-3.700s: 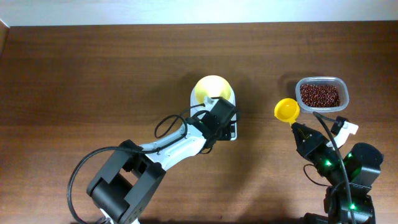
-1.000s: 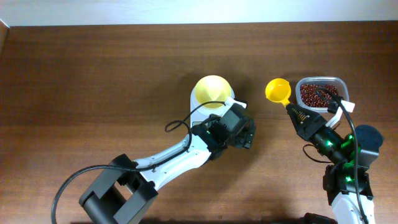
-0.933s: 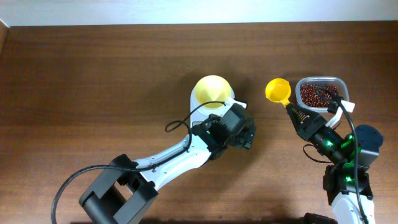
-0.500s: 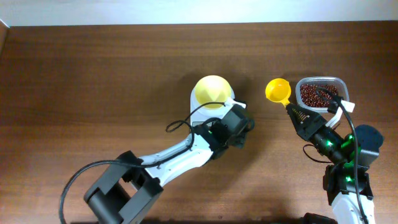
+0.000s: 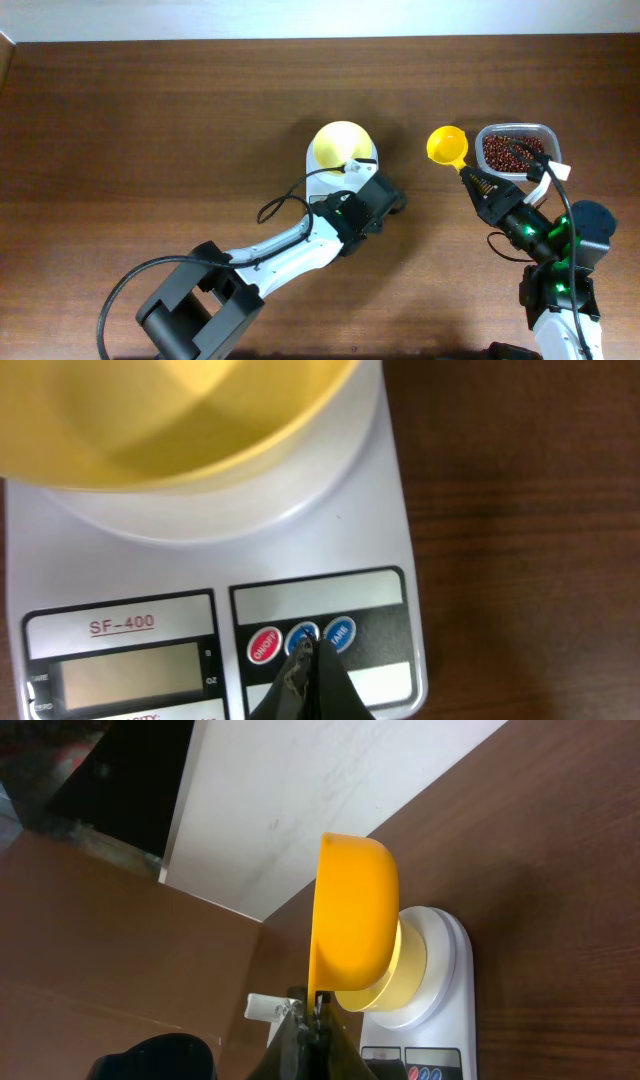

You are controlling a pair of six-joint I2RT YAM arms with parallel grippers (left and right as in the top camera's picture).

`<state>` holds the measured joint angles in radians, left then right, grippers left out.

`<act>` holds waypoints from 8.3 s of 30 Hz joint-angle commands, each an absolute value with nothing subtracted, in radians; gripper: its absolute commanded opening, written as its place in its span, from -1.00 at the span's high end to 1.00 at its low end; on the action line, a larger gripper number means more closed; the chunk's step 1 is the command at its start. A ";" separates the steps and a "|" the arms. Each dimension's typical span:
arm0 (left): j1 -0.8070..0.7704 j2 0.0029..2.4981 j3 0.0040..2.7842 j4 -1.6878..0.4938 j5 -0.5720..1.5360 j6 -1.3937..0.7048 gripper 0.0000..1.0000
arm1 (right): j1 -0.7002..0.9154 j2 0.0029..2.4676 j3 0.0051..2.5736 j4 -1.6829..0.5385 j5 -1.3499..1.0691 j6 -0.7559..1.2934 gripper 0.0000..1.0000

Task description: Scoop item into bowl and weigh 50g on scale

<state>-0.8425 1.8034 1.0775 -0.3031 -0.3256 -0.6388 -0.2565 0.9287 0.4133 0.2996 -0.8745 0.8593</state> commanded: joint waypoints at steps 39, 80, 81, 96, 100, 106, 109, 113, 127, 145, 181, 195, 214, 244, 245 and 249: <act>-0.800 1.881 1.082 -0.305 -0.309 -0.978 1.00 | -0.262 0.929 0.429 0.265 -0.886 0.843 0.92; -0.511 1.308 1.082 -0.597 -0.443 -0.702 1.00 | -0.262 0.958 0.429 0.266 -0.849 0.736 0.92; -0.453 1.308 1.082 -0.596 -0.443 -0.662 1.00 | -0.262 0.977 0.429 0.266 -0.849 0.736 0.92; -0.186 1.308 1.082 -0.589 -0.197 -0.393 1.00 | -0.262 1.243 0.429 0.480 -0.892 0.737 0.92; -0.173 1.307 1.132 -0.664 0.112 -0.174 0.91 | -0.263 1.243 0.429 0.479 -1.010 0.738 0.92; -0.173 1.306 1.369 -1.067 0.176 -0.028 0.55 | -0.263 1.243 0.429 0.480 -1.040 0.732 0.92; -0.173 1.306 1.440 -1.177 0.168 -0.002 -0.82 | -0.263 1.244 0.429 0.479 -1.040 0.706 0.92; -0.173 1.309 1.440 -1.211 0.115 -0.013 -0.98 | -0.263 1.244 0.429 0.480 -1.044 0.702 0.92; -0.153 1.308 1.440 -1.323 0.319 0.762 -0.98 | -0.263 1.244 0.429 0.479 -1.047 0.702 0.92; 0.015 1.309 1.424 -1.338 0.439 0.912 -0.98 | -0.263 1.244 0.429 0.479 -1.044 0.685 0.92; 0.016 1.309 1.293 -1.259 0.482 1.061 -0.98 | -0.263 1.244 0.429 0.479 -1.115 0.688 0.92; 0.016 1.309 1.228 -1.227 0.509 1.061 -0.98 | -0.263 1.244 0.429 0.480 -1.087 0.653 0.92; 0.016 1.309 1.228 -1.220 0.516 1.061 -0.98 | -0.262 1.244 0.653 0.299 -0.889 0.426 0.92; 0.016 1.309 1.228 -1.220 0.516 1.061 -0.98 | -0.262 1.481 1.021 -0.457 0.065 -0.151 0.92; 0.016 1.309 1.228 -1.220 0.516 1.061 -0.98 | -0.262 1.515 1.021 -0.439 0.065 -0.151 0.92; 0.016 1.309 1.228 -1.220 0.516 1.061 -0.98 | -0.262 1.562 1.020 -0.450 0.002 -0.149 0.92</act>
<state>0.0109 1.3136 1.2346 -1.2209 0.4980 1.0519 -0.2596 1.5463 1.0027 -0.4370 0.0418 -0.1390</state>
